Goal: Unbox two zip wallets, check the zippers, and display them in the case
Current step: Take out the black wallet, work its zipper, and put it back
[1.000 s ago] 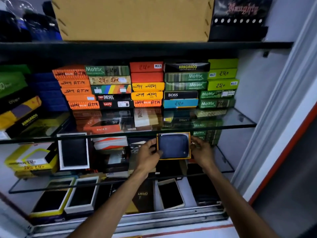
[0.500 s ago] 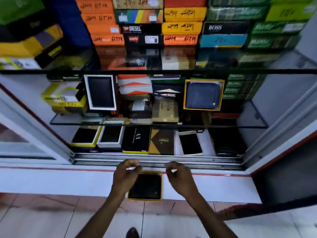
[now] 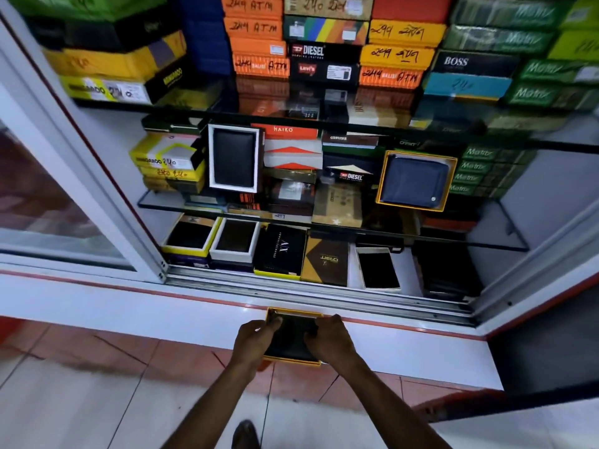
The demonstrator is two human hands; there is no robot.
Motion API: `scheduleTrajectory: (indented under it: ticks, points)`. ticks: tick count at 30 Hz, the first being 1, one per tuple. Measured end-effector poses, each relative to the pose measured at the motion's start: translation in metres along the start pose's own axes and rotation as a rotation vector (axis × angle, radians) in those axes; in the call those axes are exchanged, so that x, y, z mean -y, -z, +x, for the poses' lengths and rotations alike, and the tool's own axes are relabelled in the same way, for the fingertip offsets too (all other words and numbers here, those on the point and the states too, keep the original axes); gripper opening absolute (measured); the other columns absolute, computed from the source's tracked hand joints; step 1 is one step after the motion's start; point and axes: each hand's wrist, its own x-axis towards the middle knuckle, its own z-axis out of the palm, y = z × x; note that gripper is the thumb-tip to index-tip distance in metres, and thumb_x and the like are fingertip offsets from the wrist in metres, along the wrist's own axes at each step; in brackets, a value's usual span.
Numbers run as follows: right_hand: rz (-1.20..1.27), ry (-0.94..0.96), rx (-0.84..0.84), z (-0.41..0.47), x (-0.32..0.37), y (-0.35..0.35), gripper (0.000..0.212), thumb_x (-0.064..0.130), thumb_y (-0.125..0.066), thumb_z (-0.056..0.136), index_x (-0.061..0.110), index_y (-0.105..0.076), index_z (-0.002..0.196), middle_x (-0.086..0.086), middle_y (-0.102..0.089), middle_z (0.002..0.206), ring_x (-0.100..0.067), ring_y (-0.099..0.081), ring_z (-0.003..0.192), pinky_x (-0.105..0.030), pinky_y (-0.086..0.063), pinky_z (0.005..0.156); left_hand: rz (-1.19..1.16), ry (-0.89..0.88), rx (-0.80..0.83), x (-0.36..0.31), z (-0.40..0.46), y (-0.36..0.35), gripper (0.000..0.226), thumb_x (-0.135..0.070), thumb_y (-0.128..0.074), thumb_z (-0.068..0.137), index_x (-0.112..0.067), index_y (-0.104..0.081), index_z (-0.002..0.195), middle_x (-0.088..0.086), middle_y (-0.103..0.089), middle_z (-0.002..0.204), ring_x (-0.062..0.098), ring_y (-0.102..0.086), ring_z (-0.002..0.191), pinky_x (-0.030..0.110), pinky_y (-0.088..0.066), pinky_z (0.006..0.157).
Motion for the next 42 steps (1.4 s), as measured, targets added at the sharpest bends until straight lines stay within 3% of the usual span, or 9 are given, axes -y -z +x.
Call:
scheduleTrajectory:
  ticks: [5, 10, 13, 18, 24, 28, 34, 37, 42]
  points:
    - [0.009, -0.04, 0.025, 0.001, 0.004, -0.001, 0.052, 0.038, -0.06, 0.091, 0.014, -0.05, 0.136, -0.016, -0.05, 0.135, -0.033, -0.049, 0.128, -0.03, -0.048, 0.099, -0.03, 0.016, -0.001, -0.009, -0.004, 0.0, 0.026, -0.041, -0.064, 0.088, -0.015, -0.063, 0.087, 0.015, -0.068, 0.118, 0.03, -0.058, 0.105, 0.05, -0.051, 0.099]
    - [0.07, -0.124, 0.065, 0.008, 0.007, 0.003, 0.063, 0.033, -0.069, 0.083, 0.007, -0.043, 0.134, -0.019, -0.047, 0.134, -0.034, -0.051, 0.124, -0.031, -0.051, 0.09, -0.148, 0.076, -0.018, -0.013, -0.009, -0.002, 0.033, -0.037, -0.064, 0.089, -0.011, -0.061, 0.108, 0.016, -0.064, 0.124, 0.034, -0.057, 0.114, 0.047, -0.05, 0.096]
    - [0.178, -0.186, 0.044, 0.012, 0.01, 0.006, 0.072, 0.028, -0.073, 0.08, 0.007, -0.037, 0.139, -0.021, -0.041, 0.137, -0.039, -0.05, 0.126, -0.038, -0.052, 0.099, -0.228, 0.113, -0.048, -0.013, -0.011, -0.006, 0.035, -0.035, -0.064, 0.09, -0.008, -0.059, 0.112, 0.017, -0.063, 0.123, 0.035, -0.056, 0.113, 0.048, -0.05, 0.095]
    - [0.177, -0.166, -0.072, 0.015, 0.016, 0.003, 0.059, 0.025, -0.07, 0.08, 0.01, -0.046, 0.132, -0.016, -0.048, 0.133, -0.036, -0.048, 0.127, -0.038, -0.049, 0.103, -0.407, 0.134, -0.026, -0.017, -0.015, -0.012, 0.035, -0.031, -0.062, 0.091, -0.007, -0.06, 0.115, 0.014, -0.064, 0.111, 0.03, -0.057, 0.098, 0.043, -0.051, 0.089]
    - [0.391, -0.136, -0.114, 0.019, 0.008, 0.006, 0.066, 0.024, -0.087, 0.068, 0.009, -0.052, 0.122, -0.008, -0.057, 0.121, -0.025, -0.056, 0.117, -0.028, -0.051, 0.088, -0.437, 0.124, -0.046, -0.023, -0.02, -0.016, 0.023, -0.031, -0.059, 0.093, -0.012, -0.059, 0.105, 0.005, -0.062, 0.089, 0.021, -0.055, 0.079, 0.035, -0.049, 0.07]
    - [0.713, -0.092, -0.093, 0.019, 0.004, 0.015, 0.049, 0.004, -0.087, 0.067, 0.005, -0.064, 0.11, -0.004, -0.061, 0.104, -0.016, -0.06, 0.094, -0.011, -0.048, 0.061, -0.393, 0.131, -0.012, -0.028, -0.027, -0.011, 0.018, -0.031, -0.06, 0.092, -0.017, -0.057, 0.082, 0.004, -0.058, 0.08, 0.023, -0.055, 0.074, 0.032, -0.048, 0.062]
    - [0.911, 0.063, -0.008, 0.001, -0.004, 0.048, 0.037, -0.001, -0.078, 0.079, 0.024, -0.064, 0.102, 0.0, -0.051, 0.095, -0.018, -0.056, 0.095, -0.03, -0.054, 0.079, -0.169, -0.049, 0.095, -0.051, -0.025, 0.006, 0.038, -0.032, -0.067, 0.088, -0.001, -0.066, 0.11, 0.013, -0.07, 0.111, 0.032, -0.063, 0.107, 0.043, -0.051, 0.091]
    - [0.789, 0.231, -0.037, -0.016, -0.003, 0.073, 0.033, 0.01, -0.077, 0.083, 0.031, -0.061, 0.104, 0.002, -0.055, 0.099, -0.017, -0.061, 0.094, -0.025, -0.055, 0.077, -0.083, -0.229, 0.169, -0.074, -0.028, 0.015, 0.023, -0.02, -0.07, 0.087, -0.004, -0.075, 0.102, 0.019, -0.077, 0.104, 0.036, -0.071, 0.103, 0.039, -0.057, 0.084]
    - [0.285, 0.715, -0.353, -0.036, 0.027, 0.128, 0.034, 0.024, -0.06, 0.096, 0.025, -0.059, 0.13, 0.01, -0.066, 0.125, -0.002, -0.06, 0.118, -0.014, -0.047, 0.098, 0.193, -0.462, 0.316, -0.118, -0.046, 0.028, 0.009, -0.012, -0.072, 0.085, -0.014, -0.076, 0.094, 0.003, -0.081, 0.087, 0.01, -0.072, 0.077, 0.016, -0.053, 0.059]
